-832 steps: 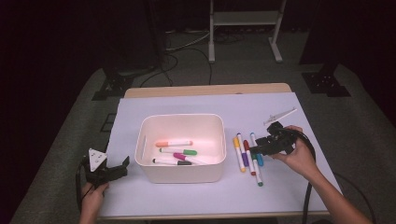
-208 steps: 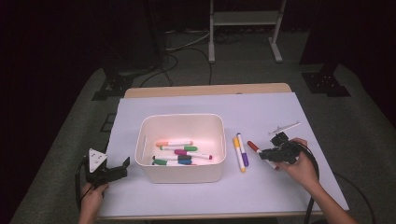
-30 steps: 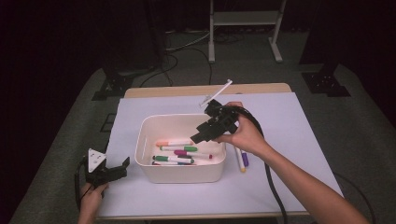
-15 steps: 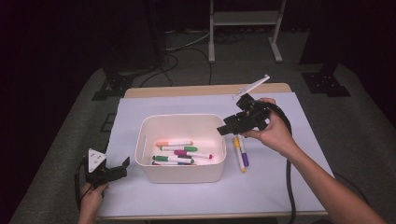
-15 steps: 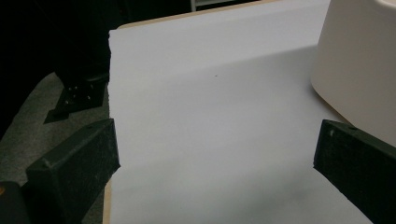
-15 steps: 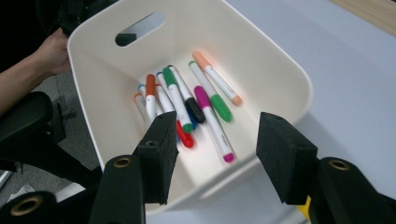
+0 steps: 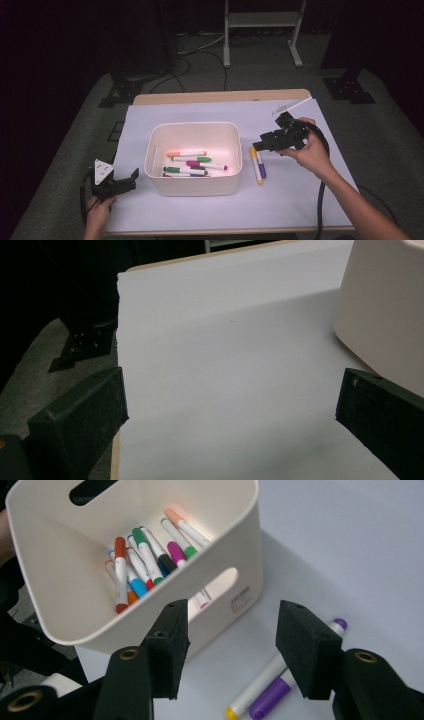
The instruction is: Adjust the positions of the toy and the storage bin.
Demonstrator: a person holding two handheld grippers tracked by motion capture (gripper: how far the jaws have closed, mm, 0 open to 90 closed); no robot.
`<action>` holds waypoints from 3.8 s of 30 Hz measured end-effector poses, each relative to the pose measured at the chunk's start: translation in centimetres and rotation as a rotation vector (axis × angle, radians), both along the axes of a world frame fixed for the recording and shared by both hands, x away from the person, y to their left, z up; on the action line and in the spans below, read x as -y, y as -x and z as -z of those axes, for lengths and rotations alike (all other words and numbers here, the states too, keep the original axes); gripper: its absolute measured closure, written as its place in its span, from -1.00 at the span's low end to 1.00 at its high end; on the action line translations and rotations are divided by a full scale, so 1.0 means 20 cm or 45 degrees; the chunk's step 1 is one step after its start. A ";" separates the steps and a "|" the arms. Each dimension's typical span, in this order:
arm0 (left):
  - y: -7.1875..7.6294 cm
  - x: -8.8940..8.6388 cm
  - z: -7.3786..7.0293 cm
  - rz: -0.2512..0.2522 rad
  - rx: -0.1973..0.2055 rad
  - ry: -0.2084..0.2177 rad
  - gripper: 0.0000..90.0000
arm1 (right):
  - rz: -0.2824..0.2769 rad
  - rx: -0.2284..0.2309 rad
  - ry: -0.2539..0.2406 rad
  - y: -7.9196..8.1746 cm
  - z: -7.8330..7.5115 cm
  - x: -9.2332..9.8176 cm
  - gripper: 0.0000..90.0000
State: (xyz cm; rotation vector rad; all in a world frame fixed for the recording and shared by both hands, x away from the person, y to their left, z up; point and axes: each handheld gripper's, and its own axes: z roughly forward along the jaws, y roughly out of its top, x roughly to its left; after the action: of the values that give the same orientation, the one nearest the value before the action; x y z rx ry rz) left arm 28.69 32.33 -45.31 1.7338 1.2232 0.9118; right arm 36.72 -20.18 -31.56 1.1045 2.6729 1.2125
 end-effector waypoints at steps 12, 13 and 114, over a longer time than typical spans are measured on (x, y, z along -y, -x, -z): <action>0.00 0.00 0.00 0.000 0.005 0.000 -1.00 | 0.068 -0.030 0.053 -0.03 0.17 0.06 0.00; 0.00 0.00 0.00 0.000 0.004 -0.001 -1.00 | 0.069 -0.037 0.051 -0.03 0.18 0.06 0.00; 0.00 0.00 0.00 0.005 -0.003 -0.008 -1.00 | 0.140 -0.015 0.064 0.09 0.12 0.13 0.68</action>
State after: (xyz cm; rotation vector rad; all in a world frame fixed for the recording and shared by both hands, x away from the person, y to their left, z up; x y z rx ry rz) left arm 28.71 32.33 -45.31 1.7422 1.2196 0.9125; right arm 35.01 -22.87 -34.06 1.2366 2.5963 1.1180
